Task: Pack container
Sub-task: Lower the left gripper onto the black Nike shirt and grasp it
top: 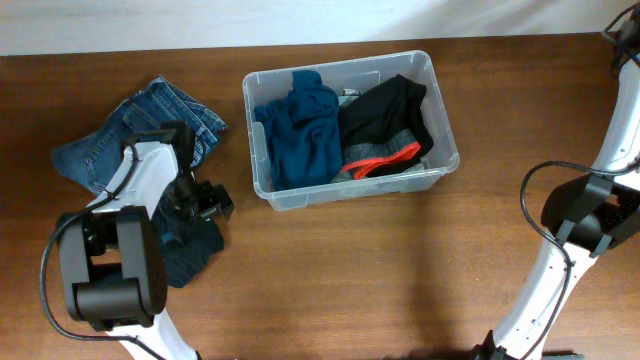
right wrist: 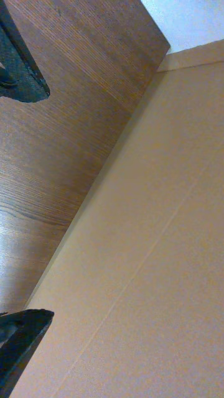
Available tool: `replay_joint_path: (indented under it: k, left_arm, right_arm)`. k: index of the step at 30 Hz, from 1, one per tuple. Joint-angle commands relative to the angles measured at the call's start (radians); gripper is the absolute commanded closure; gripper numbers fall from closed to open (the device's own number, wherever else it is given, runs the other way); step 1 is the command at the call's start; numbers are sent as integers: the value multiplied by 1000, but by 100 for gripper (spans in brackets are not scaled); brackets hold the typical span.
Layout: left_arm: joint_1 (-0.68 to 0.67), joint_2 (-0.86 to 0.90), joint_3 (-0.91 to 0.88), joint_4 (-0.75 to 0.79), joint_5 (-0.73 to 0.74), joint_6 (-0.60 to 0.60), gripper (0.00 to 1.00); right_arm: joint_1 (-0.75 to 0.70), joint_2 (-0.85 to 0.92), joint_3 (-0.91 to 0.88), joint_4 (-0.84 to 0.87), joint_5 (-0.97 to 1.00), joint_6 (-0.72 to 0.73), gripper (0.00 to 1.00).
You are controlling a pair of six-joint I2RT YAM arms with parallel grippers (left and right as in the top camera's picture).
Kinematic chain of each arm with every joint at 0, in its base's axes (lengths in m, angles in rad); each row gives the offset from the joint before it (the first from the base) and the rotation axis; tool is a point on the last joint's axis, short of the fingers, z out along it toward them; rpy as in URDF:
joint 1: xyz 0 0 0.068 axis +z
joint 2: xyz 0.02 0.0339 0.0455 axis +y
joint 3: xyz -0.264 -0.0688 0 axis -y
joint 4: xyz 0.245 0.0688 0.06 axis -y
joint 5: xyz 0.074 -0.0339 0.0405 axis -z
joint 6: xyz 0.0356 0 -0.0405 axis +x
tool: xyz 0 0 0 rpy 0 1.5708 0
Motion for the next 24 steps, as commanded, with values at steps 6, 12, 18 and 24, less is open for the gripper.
replay_joint_path:
  k: [6, 12, 18, 24]
  left_arm:
    - [7, 8, -105, 78, 26, -42, 9]
    - [7, 8, -105, 82, 26, -42, 69]
    - [7, 8, -85, 76, 26, -42, 100]
    - [7, 7, 88, 6, 26, -41, 99]
  right_arm:
    - [-1, -14, 24, 3, 5, 5, 2]
    - [-1, -14, 24, 3, 6, 5, 1]
    - [-1, -14, 24, 3, 5, 5, 2]
    - [-1, -14, 24, 3, 5, 5, 2]
